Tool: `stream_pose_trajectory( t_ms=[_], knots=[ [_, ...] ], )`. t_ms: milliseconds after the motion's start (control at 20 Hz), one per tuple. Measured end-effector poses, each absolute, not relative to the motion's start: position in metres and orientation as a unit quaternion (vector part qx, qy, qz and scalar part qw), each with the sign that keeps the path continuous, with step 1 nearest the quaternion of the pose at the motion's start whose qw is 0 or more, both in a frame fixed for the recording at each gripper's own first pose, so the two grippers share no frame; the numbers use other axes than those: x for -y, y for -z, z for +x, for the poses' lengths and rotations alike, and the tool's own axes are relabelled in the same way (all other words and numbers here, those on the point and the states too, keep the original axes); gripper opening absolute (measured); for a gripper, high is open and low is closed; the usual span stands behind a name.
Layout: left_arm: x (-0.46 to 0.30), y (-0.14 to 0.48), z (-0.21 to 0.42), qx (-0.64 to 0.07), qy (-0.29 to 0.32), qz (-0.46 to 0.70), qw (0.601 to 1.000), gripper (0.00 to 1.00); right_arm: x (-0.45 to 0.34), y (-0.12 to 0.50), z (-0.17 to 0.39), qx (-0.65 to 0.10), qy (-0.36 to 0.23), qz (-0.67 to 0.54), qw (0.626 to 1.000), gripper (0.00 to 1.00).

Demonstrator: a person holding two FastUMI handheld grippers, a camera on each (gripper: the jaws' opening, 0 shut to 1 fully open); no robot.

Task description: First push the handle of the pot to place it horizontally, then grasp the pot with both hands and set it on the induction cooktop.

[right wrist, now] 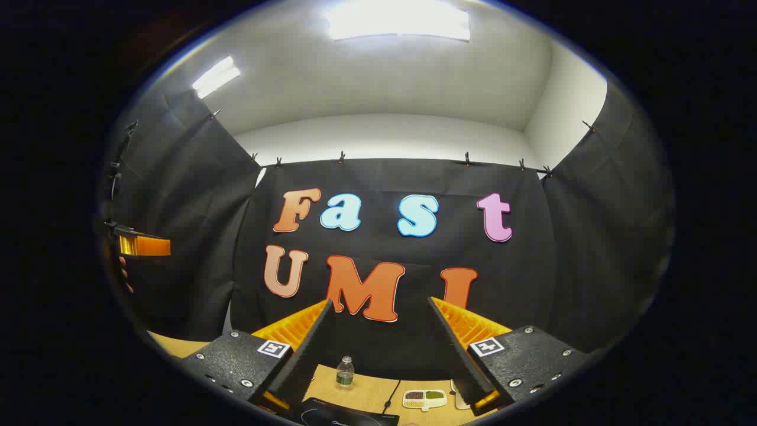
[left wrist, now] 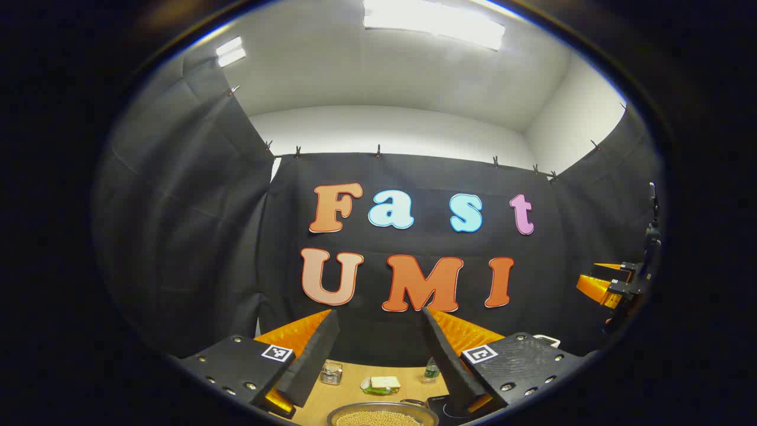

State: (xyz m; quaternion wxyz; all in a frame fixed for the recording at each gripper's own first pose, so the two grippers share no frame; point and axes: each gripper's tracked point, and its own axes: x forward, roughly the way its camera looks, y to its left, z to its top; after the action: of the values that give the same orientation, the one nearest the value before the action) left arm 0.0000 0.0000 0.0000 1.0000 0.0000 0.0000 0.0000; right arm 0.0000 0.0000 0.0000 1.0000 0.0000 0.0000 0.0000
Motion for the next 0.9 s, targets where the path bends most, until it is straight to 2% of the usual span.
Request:
stream_pose_trajectory(
  t_ms=[900],
  knots=[
    [0.012, 0.017, 0.003, -0.009, 0.011, -0.006, 1.0, 0.88, -0.001, 0.002, 0.001, 0.01, -0.016, 0.002, 1.0, 0.95]
  ],
)
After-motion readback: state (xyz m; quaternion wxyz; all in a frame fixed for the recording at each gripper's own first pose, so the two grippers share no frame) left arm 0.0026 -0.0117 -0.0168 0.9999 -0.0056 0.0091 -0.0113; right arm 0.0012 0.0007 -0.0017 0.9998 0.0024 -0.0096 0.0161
